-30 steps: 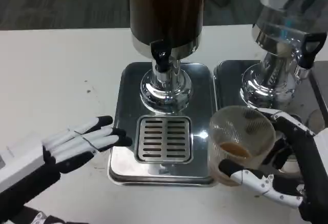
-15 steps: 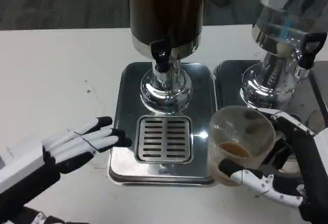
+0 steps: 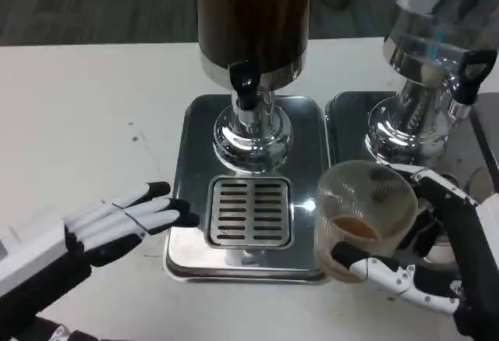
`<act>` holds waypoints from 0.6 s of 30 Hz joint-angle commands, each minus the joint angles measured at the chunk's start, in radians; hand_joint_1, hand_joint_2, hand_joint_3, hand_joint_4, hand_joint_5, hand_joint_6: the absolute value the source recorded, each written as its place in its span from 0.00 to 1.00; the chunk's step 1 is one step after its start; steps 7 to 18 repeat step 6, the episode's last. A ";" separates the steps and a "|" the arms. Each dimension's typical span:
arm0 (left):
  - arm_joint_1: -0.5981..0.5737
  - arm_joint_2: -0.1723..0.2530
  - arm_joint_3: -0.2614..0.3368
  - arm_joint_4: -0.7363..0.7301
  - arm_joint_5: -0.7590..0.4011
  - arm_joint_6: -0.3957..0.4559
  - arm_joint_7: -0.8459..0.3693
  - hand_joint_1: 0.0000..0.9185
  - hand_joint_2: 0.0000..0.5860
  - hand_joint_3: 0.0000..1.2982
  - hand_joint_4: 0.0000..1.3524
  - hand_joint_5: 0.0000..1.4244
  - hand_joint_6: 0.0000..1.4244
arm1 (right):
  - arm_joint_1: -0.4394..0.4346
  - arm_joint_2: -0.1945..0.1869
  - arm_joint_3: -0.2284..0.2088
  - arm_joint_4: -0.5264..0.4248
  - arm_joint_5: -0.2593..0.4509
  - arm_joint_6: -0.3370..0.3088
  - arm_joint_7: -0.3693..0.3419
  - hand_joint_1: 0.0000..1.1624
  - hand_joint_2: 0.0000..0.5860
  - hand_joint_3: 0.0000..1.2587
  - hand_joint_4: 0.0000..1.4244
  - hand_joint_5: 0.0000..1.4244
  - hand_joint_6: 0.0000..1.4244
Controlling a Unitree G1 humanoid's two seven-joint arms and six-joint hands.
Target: Grasp the cup under the faucet to collect the drink, then remove the cup.
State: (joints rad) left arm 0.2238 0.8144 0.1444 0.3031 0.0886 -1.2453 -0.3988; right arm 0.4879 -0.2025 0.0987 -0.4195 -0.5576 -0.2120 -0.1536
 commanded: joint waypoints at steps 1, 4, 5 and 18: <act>0.008 0.009 0.007 -0.010 -0.015 0.006 0.008 0.00 0.16 0.13 0.00 0.01 0.07 | -0.016 0.007 -0.005 -0.015 0.020 -0.024 -0.002 0.81 0.32 0.47 0.44 0.58 0.67; 0.009 0.011 0.009 -0.009 -0.015 0.006 0.007 0.00 0.16 0.13 0.00 0.01 0.07 | -0.018 0.007 -0.005 -0.013 0.021 -0.024 -0.001 0.81 0.31 0.47 0.44 0.58 0.67; 0.009 0.011 0.009 -0.008 -0.014 0.005 0.007 0.00 0.16 0.13 0.00 0.01 0.07 | -0.018 0.007 -0.005 -0.013 0.021 -0.024 -0.001 0.81 0.31 0.48 0.44 0.58 0.67; 0.009 0.011 0.009 -0.009 -0.015 0.005 0.007 0.00 0.16 0.13 0.00 0.01 0.07 | -0.018 0.007 -0.005 -0.013 0.021 -0.024 0.000 0.81 0.31 0.48 0.44 0.58 0.67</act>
